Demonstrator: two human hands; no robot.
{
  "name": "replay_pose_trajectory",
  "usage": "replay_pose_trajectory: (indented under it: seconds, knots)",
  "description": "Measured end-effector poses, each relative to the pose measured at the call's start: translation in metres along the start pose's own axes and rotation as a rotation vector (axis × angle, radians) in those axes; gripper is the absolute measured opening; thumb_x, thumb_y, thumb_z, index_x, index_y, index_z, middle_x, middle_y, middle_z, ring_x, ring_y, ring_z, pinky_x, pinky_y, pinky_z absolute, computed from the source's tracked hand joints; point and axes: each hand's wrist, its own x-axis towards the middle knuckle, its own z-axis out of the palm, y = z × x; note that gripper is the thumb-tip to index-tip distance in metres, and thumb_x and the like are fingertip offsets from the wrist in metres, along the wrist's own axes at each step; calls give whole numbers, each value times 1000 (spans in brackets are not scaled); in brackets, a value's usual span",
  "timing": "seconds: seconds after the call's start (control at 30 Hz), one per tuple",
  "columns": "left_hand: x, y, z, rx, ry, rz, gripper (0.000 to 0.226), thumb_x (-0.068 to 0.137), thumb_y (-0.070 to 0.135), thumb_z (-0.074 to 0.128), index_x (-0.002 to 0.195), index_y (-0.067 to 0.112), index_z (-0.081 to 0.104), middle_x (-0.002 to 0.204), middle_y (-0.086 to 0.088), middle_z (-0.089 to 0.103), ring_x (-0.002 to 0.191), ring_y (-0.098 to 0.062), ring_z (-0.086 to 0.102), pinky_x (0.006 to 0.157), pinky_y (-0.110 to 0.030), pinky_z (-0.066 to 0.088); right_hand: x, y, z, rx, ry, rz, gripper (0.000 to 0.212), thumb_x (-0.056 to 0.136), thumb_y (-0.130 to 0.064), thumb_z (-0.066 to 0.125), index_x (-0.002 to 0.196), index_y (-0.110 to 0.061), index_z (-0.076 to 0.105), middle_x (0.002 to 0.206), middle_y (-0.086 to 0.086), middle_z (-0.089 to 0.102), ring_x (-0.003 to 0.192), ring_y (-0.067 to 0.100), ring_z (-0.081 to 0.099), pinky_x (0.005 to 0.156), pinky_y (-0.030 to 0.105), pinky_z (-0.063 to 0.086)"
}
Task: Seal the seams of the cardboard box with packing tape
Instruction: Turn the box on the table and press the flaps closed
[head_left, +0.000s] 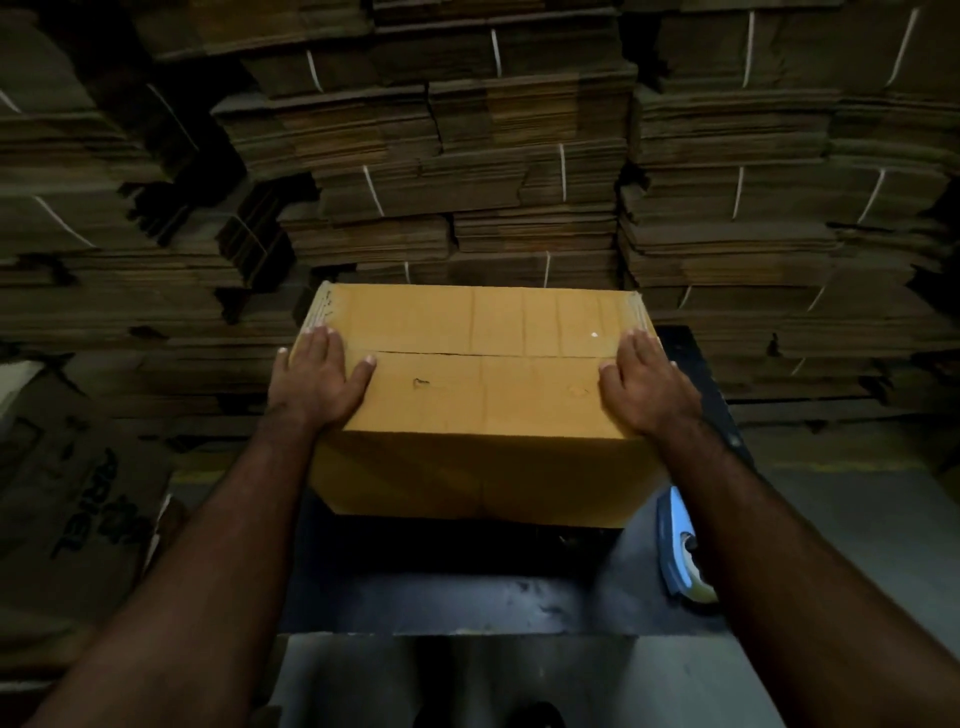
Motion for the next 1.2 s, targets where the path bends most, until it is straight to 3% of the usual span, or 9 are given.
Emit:
replay_pose_trajectory:
  seconds: [0.17,0.27,0.4,0.57,0.7,0.87,1.0,1.1,1.2]
  knots:
    - [-6,8,1,-30,59,13,73,101,58,23,153,7,28,163,-14,22,150,-28,18,121,-51,13,-2,13,-10,247,70,-30,51,97,-43,46,143,-21,38,153,3,34,140,26,33,106,46,35]
    - [-21,43,4,-107,110,215,71,102,55,27,151,3,33,160,-19,28,148,-32,25,119,-51,18,-15,40,-15,519,259,88,45,96,-26,56,139,-13,50,139,10,53,126,26,50,100,30,38]
    - [-51,127,5,-131,96,517,79,95,61,25,151,6,35,158,-17,33,146,-31,30,118,-51,19,-52,89,9,615,422,259,22,97,-20,54,111,-7,66,110,14,69,106,31,62,86,31,43]
    - [-73,191,25,-22,140,599,85,95,68,16,150,7,36,159,-16,32,147,-30,29,117,-51,25,-100,137,76,341,97,470,20,90,-31,56,99,-14,61,100,17,69,97,36,65,78,37,52]
    - [-72,190,31,7,175,563,87,94,70,13,151,8,35,160,-15,32,147,-28,29,116,-50,26,-119,148,120,272,-129,465,48,85,-40,67,115,-7,50,112,18,64,108,37,60,83,38,48]
    - [-69,192,33,-12,171,546,87,94,72,15,153,11,33,161,-11,29,148,-26,28,117,-48,24,-111,145,145,236,-208,484,65,86,-35,70,132,-5,36,131,16,55,123,34,51,93,36,45]
    - [-71,189,30,-19,147,548,89,93,73,13,155,12,30,163,-9,25,149,-24,24,118,-48,21,-101,143,137,230,-107,525,57,84,-24,66,131,-7,39,123,17,60,116,37,57,93,37,45]
    - [-72,188,31,-9,122,542,91,91,75,11,156,14,27,164,-7,22,151,-22,20,119,-47,19,-91,145,104,546,65,606,43,86,-18,62,124,-10,43,112,12,59,106,34,61,82,36,49]
    - [-71,190,26,-20,82,537,95,88,77,7,157,15,24,166,-6,18,152,-20,16,121,-46,16,-69,150,48,790,210,521,60,82,-11,60,135,-19,32,118,9,56,106,35,61,86,45,53]
